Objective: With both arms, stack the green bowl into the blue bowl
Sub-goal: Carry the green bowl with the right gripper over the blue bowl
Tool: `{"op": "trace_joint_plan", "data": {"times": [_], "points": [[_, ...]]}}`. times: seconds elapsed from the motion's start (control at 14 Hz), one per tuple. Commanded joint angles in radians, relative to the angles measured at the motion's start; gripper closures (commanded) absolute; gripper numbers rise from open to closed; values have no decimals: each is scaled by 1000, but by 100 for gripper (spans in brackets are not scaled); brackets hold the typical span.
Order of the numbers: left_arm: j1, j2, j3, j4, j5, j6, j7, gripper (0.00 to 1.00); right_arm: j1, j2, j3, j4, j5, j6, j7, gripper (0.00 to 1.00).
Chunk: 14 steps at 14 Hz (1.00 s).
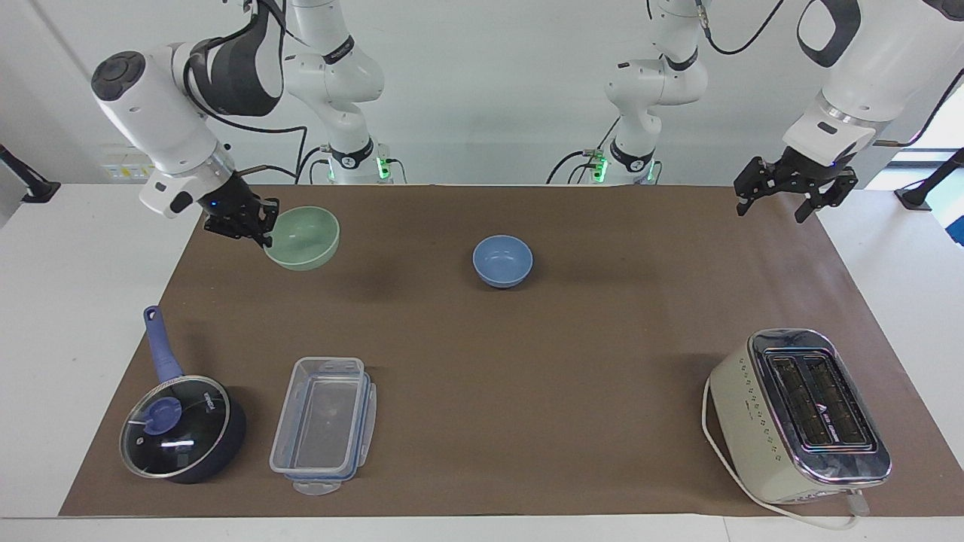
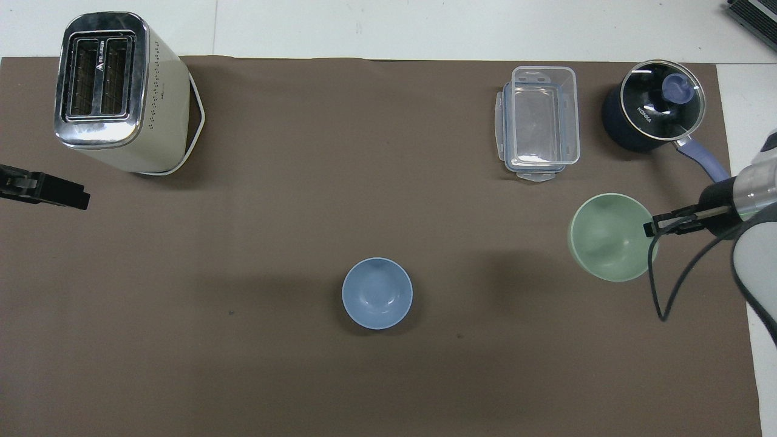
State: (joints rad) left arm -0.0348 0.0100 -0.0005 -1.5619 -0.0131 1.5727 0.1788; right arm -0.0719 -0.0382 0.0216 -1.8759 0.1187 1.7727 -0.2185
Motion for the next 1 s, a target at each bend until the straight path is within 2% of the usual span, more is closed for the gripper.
{"op": "trace_joint_plan", "data": {"times": [0.0, 0.5, 0.93], "points": [[6, -8, -4, 3, 18, -13, -12, 0, 56, 11, 24, 20, 18, 2, 152, 100], [6, -8, -4, 3, 19, -14, -12, 0, 269, 20, 29, 20, 21, 73, 488, 100], [6, -8, -4, 3, 18, -14, -12, 0, 486, 93, 29, 0, 51, 206, 790, 100]]}}
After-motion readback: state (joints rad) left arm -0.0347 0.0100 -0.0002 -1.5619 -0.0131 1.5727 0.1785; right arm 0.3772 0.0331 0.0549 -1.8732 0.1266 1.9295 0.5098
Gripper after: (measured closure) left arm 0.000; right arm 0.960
